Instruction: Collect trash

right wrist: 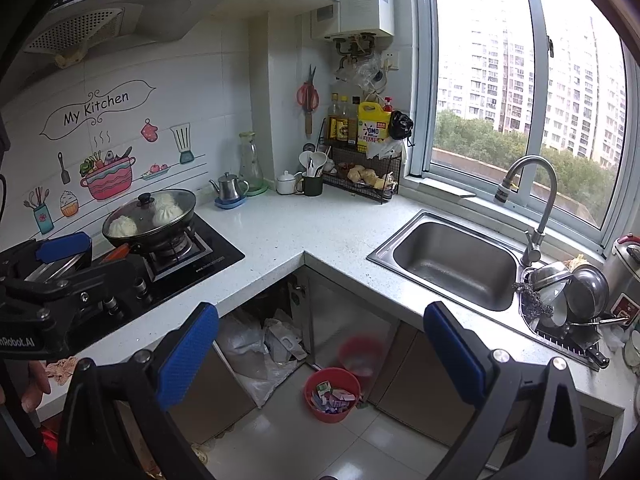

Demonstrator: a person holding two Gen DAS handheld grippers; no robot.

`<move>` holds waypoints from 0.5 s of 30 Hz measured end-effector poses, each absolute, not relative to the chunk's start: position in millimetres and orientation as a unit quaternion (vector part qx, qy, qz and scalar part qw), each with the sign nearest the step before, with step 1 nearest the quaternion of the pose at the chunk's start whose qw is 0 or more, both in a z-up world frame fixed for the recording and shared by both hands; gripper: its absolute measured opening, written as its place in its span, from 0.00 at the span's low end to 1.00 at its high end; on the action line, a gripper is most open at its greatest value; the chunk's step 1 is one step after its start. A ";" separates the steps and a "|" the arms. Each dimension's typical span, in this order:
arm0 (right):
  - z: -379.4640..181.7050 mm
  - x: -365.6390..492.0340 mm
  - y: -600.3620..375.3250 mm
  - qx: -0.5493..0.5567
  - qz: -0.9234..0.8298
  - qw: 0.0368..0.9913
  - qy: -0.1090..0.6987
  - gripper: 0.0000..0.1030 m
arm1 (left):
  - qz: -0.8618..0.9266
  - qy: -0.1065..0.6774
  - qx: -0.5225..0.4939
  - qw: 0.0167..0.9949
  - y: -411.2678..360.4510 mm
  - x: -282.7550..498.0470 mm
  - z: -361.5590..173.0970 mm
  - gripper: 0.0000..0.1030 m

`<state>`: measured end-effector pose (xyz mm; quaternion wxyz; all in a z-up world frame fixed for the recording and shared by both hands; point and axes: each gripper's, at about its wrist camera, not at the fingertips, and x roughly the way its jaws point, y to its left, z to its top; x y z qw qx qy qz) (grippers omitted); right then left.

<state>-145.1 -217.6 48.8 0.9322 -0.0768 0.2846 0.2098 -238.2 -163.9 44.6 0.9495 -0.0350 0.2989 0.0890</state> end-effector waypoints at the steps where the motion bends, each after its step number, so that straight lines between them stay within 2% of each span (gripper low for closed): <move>1: 48.9 -144.9 -217.6 -0.077 0.210 0.932 0.286 0.99 | 0.090 0.298 -0.036 0.950 -164.4 -238.6 44.6 1.00; 15: 48.7 -146.1 -217.9 -0.079 0.213 0.931 0.286 0.99 | 0.097 0.301 -0.036 0.948 -167.8 -239.3 43.7 1.00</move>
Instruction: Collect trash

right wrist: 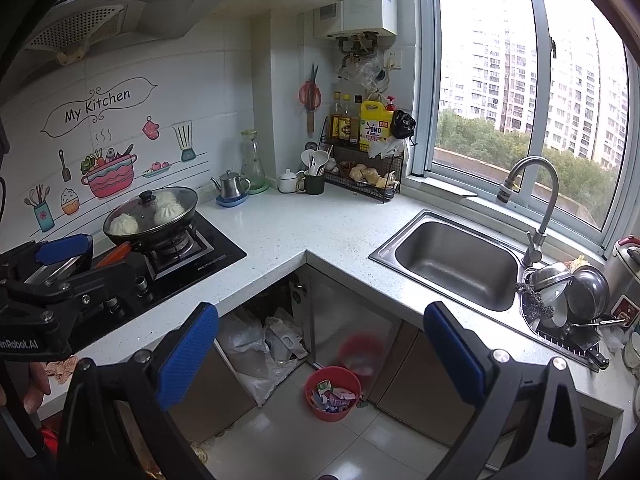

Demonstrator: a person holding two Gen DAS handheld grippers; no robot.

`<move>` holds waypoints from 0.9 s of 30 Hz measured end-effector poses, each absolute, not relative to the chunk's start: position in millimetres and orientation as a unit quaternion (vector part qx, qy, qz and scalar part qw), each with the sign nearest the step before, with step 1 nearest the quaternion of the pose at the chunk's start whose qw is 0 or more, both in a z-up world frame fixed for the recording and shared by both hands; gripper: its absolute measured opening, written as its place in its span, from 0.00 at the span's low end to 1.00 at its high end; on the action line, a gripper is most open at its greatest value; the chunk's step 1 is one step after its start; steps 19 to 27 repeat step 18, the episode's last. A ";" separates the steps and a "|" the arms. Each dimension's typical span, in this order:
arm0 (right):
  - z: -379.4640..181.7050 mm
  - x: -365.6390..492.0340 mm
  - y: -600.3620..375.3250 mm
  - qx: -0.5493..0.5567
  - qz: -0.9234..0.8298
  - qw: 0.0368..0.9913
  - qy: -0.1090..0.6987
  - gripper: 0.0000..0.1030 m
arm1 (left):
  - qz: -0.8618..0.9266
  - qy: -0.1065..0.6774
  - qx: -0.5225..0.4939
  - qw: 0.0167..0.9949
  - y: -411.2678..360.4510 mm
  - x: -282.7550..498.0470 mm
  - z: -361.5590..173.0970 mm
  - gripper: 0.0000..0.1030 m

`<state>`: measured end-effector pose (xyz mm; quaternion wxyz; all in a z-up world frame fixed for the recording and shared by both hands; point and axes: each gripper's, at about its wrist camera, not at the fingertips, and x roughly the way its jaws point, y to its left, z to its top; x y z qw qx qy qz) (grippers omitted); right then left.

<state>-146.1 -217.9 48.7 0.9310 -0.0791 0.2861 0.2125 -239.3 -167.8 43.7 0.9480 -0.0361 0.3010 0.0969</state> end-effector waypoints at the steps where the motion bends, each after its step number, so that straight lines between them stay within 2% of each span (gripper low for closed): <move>1: 49.2 -146.2 -218.2 -0.078 0.212 0.931 0.286 0.99 | 0.098 0.300 -0.036 0.948 -169.5 -238.9 43.7 1.00; 27: 47.0 -140.7 -222.6 -0.084 0.204 0.929 0.296 0.99 | 0.094 0.290 -0.033 0.952 -176.3 -236.5 43.8 1.00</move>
